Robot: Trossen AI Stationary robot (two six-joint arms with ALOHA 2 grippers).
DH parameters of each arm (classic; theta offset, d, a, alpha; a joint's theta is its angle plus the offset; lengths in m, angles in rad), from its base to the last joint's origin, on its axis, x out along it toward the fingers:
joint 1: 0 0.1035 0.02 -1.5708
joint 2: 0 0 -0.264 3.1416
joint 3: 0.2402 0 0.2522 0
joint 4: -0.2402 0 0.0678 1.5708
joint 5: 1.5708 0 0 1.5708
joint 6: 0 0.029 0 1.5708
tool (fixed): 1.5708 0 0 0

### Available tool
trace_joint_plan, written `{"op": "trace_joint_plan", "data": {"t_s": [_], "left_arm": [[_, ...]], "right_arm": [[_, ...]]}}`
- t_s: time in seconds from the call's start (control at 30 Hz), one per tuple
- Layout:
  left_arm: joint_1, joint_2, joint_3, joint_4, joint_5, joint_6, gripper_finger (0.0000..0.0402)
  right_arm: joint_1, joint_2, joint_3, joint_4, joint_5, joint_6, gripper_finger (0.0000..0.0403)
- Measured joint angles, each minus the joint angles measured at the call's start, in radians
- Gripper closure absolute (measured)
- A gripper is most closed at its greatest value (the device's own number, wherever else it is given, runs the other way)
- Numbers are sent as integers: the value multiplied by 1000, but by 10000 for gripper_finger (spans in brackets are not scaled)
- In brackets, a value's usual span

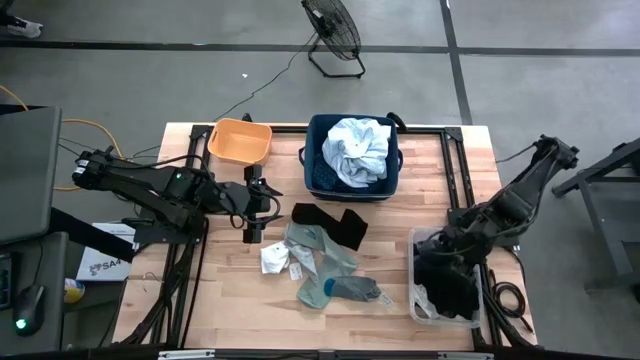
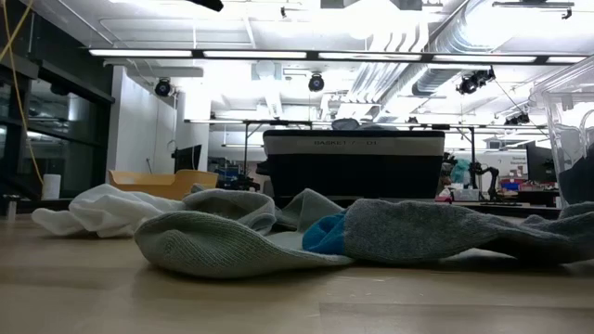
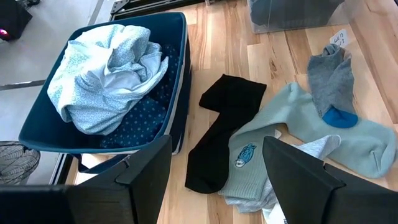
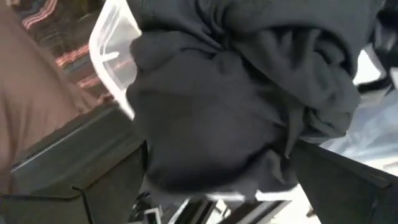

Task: Pick & Place Cloths
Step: Put the black boxer shorts into the transparent bin

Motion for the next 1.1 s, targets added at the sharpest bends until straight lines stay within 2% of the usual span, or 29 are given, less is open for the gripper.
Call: {"op": "trace_joint_plan", "data": {"t_s": [0.13, 0.3, 0.43, 0.8, 0.9, 1.1], "left_arm": [[0, 0, 0, 0, 0, 0, 153], [0, 0, 0, 0, 0, 0, 153], [0, 0, 0, 0, 0, 0, 153], [0, 0, 0, -4, 0, 0, 153], [0, 0, 0, -4, 0, -7, 153], [0, 0, -26, -6, 2, -20, 153]], "right_arm": [[0, -59, 0, 0, 1, 40, 21], [0, -123, 0, 0, 93, 106, 21], [0, -128, 0, 15, 115, 118, 21], [1, -135, 1, 288, 149, 195, 21], [11, -118, 1, 294, 227, 143, 21], [63, -9, 1, 289, 270, 92, 21]]}}
